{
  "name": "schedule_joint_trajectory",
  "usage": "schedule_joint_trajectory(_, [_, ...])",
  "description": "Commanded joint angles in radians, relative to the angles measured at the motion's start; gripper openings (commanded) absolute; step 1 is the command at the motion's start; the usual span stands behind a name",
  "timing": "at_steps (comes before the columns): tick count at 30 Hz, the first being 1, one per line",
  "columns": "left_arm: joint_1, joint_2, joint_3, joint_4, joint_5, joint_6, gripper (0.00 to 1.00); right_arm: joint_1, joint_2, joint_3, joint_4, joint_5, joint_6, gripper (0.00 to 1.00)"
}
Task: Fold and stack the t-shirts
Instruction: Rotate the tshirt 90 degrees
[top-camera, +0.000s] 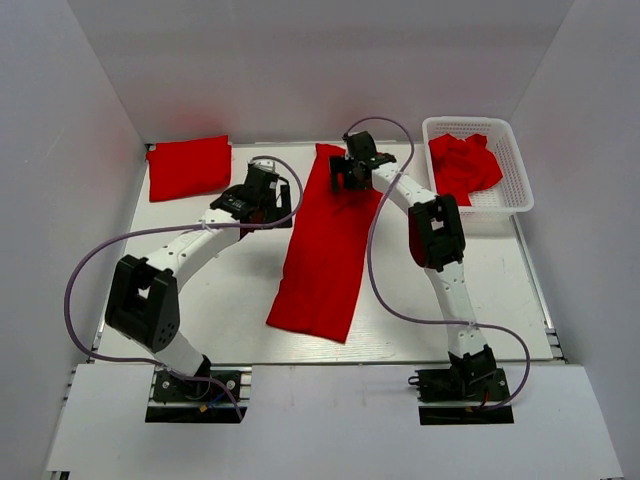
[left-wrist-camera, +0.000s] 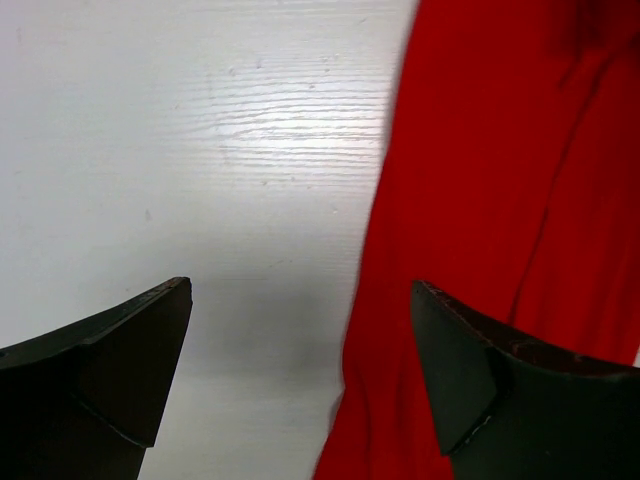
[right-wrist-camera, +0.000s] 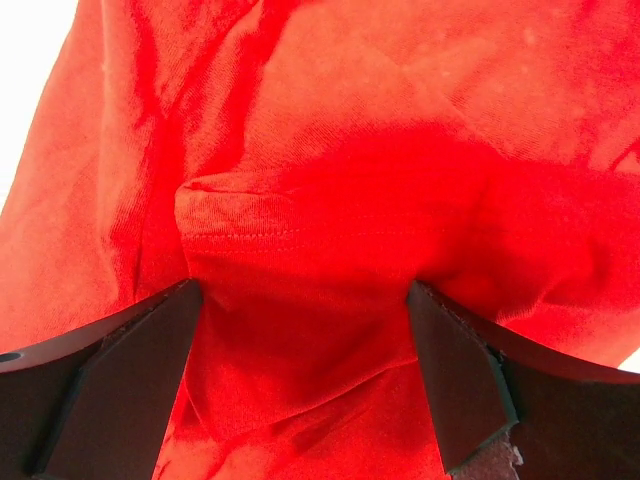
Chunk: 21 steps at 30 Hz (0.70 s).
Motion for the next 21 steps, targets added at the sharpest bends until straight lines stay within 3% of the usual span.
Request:
schedule_joint_trajectory(1, [0.018, -0.029, 0.003, 0.062, 0.11, 0.055, 1.0, -0.046, 0.093, 0.024, 0.076, -0.048, -0.031, 0.9])
schedule_joint_trajectory(5, [0.027, 0.004, 0.014, 0.062, 0.178, 0.073, 1.0, -0.086, 0.044, 0.001, 0.318, -0.221, -0.042, 0.9])
schedule_joint_trajectory(8, [0.027, 0.032, 0.025, 0.031, 0.188, 0.073, 1.0, -0.081, -0.019, -0.024, 0.387, -0.271, -0.121, 0.9])
schedule_joint_trajectory(14, [0.027, 0.043, -0.027, -0.013, 0.254, 0.064, 1.0, -0.083, -0.227, -0.088, 0.326, -0.254, -0.192, 0.9])
schedule_joint_trajectory(21, [0.006, 0.011, -0.184, -0.038, 0.219, 0.004, 1.0, -0.067, -0.626, -0.651, 0.244, -0.228, -0.024, 0.9])
